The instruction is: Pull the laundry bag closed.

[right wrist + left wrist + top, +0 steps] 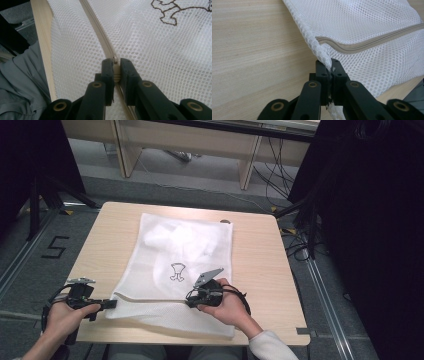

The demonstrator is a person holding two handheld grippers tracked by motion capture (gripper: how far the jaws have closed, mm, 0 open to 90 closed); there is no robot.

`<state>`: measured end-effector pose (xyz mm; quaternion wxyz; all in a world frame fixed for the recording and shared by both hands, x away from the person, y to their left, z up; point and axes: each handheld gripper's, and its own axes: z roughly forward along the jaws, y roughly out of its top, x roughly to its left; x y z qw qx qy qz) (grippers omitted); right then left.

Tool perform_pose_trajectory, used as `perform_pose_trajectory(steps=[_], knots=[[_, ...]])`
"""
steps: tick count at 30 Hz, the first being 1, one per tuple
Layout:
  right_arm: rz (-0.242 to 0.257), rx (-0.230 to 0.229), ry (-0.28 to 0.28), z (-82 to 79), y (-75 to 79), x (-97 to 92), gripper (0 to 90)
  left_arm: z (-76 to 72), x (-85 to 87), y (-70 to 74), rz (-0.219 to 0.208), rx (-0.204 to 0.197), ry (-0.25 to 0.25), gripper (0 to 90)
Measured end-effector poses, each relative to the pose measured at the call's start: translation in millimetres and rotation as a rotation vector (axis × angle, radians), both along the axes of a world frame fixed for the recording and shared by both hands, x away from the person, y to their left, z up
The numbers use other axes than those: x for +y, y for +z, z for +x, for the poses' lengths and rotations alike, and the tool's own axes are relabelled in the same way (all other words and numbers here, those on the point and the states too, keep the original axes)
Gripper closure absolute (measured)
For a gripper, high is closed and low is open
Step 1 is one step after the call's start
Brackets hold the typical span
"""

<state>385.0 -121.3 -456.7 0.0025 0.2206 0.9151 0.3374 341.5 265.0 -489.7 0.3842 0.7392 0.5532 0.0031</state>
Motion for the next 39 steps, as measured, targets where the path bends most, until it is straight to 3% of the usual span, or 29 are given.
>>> perform_pose_trajectory(steps=[1,6,9,12,14,15,18,20,21,24,25,28,29,39], knots=[[0.001,-0.002,0.01,0.4,-1.0,-0.9,82.6,-0.4,-1.4,0.2,-0.015,-0.003,0.002,85.9],[0.001,0.003,-0.007,-1.0,0.6,-2.0,82.6,-1.0,-1.9,0.2,-0.009,-0.012,0.013,86.0],[0.0,0.004,-0.018,-0.9,1.4,-5.7,82.6,-0.2,0.9,0.6,0.004,0.001,-0.018,85.9],[0.005,0.007,-0.024,-1.6,0.7,-6.6,82.6,-0.3,-1.2,0.2,-0.013,-0.003,0.001,86.0],[0.007,0.002,-0.019,-1.6,0.2,-7.5,82.6,0.0,1.4,0.6,0.008,0.002,-0.024,86.0],[0.002,-0.004,-0.014,-1.2,-0.1,-8.3,82.6,-0.4,-1.0,0.3,-0.01,-0.003,0.002,85.9],[-0.003,0.013,-0.023,-1.8,1.2,-10.0,82.6,0.0,1.3,0.6,0.007,0.002,-0.023,86.0],[0.002,0.003,-0.01,-1.2,1.0,-10.6,82.6,-0.2,-1.3,0.1,-0.011,-0.002,0.001,86.0],[-0.001,0.005,-0.013,-1.6,1.0,-10.8,82.6,0.2,1.6,0.5,0.011,0.003,-0.025,86.0],[0.003,0.01,-0.023,-2.9,1.5,-11.7,82.6,0.1,1.0,0.5,0.006,0.002,-0.021,86.0],[0.003,0.01,-0.023,-2.9,1.5,-11.7,82.6,-0.2,-1.3,0.2,-0.014,-0.002,0.002,86.0],[0.01,0.007,-0.024,-3.5,0.8,-11.4,82.6,-0.2,-1.1,0.1,-0.014,-0.002,0.001,86.0],[0.0,0.001,-0.021,-3.4,1.4,-12.1,82.6,0.1,1.4,0.6,0.006,0.003,-0.022,86.0],[0.009,0.005,-0.038,-4.2,0.7,-19.4,82.6,0.0,-0.1,0.1,-0.001,0.0,-0.002,86.0]])
